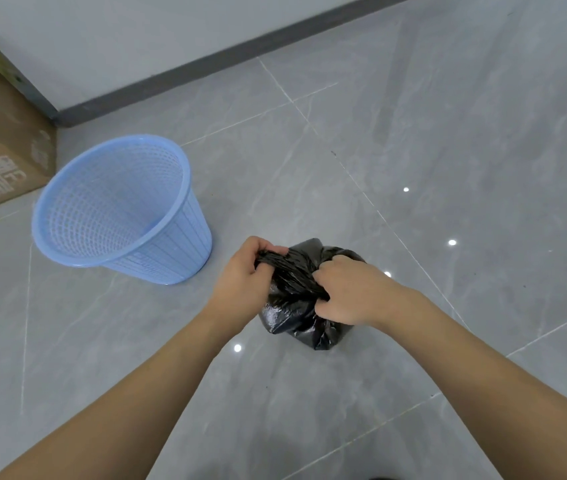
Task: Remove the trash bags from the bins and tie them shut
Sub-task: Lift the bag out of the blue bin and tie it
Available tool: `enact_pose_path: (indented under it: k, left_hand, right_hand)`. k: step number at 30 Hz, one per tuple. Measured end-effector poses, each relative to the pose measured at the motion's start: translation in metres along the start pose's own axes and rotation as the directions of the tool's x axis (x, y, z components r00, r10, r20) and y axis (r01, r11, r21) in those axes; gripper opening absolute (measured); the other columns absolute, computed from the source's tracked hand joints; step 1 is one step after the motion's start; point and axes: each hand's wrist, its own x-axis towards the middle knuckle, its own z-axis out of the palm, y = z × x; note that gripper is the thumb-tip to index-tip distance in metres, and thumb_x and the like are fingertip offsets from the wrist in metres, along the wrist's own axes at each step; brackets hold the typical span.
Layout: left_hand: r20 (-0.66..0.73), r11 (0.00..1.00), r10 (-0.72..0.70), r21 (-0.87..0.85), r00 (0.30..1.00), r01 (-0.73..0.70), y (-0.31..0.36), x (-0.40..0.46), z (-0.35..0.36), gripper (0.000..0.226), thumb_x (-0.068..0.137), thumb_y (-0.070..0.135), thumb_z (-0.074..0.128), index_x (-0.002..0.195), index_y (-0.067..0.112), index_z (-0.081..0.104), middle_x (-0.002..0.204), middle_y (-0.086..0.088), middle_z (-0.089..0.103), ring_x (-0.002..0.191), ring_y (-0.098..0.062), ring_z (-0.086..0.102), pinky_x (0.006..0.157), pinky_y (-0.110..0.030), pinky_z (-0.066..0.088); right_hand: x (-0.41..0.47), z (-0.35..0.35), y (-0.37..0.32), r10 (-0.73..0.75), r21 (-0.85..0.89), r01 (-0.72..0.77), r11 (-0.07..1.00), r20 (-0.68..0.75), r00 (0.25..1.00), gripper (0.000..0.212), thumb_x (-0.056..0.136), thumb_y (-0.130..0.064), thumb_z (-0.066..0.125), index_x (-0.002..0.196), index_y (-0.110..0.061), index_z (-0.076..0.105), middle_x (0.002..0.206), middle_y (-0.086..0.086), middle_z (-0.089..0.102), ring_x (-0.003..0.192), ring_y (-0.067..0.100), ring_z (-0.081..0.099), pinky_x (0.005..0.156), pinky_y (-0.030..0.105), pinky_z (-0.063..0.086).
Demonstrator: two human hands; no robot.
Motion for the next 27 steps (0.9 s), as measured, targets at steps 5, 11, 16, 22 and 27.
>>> enact_pose_path:
  k: [5,11,16,22,27]
  left_hand:
    - [-0.088,0.997,-0.023,0.065,0.996,0.029,-0.004,0.007,-0.004,0.013,0.096,0.009,0.042,0.093,0.015,0.053,0.078,-0.004,0.057,0.066,-0.011,0.050,0.056,-0.017,0.041]
    - [-0.080,0.997,0.049,0.061,0.996,-0.044,0.002,0.009,-0.011,0.017,0.092,0.005,0.045,0.089,0.017,0.057,0.078,0.002,0.060,0.061,-0.002,0.048,0.054,-0.009,0.040]
    - [0.041,0.970,-0.001,-0.244,0.999,0.011,0.013,0.014,0.004,0.018,0.098,0.002,0.036,0.094,0.014,0.050,0.100,0.003,0.072,0.089,-0.009,0.067,0.074,-0.017,0.053]
    - [-0.014,0.996,-0.088,-0.013,0.996,0.088,-0.001,0.022,0.016,0.012,0.099,0.019,0.040,0.095,0.018,0.051,0.081,0.002,0.057,0.072,-0.013,0.051,0.067,-0.029,0.044]
    - [0.054,0.960,-0.272,-0.050,0.961,0.275,0.005,0.021,0.015,0.019,0.090,0.024,0.054,0.108,0.019,0.055,0.095,-0.004,0.066,0.085,-0.016,0.062,0.074,-0.030,0.050]
  right_hand:
    - [-0.001,0.007,0.010,-0.017,-0.126,-0.029,0.992,-0.347,0.938,0.012,0.083,-0.027,0.054,0.088,-0.016,0.055,0.090,0.001,0.059,0.091,0.024,0.054,0.069,0.033,0.045]
    - [-0.002,0.012,0.015,-0.039,-0.131,-0.075,0.989,-0.702,0.711,0.023,0.070,-0.016,0.057,0.092,-0.015,0.066,0.104,0.008,0.056,0.094,0.026,0.043,0.076,0.037,0.048]
    - [0.001,0.021,0.017,-0.112,-0.113,0.050,0.992,-0.651,0.751,0.025,0.070,-0.008,0.060,0.094,-0.008,0.065,0.094,0.010,0.059,0.081,0.031,0.056,0.067,0.041,0.047]
    - [-0.005,0.034,0.020,-0.159,-0.151,0.072,0.986,-0.710,0.686,0.036,0.073,-0.005,0.056,0.108,-0.012,0.061,0.087,0.003,0.062,0.084,0.031,0.058,0.075,0.040,0.044]
    - [-0.006,0.037,0.021,-0.247,-0.176,0.173,0.969,-0.698,0.673,0.038,0.084,-0.007,0.057,0.120,-0.018,0.064,0.080,0.004,0.059,0.070,0.026,0.050,0.065,0.035,0.046]
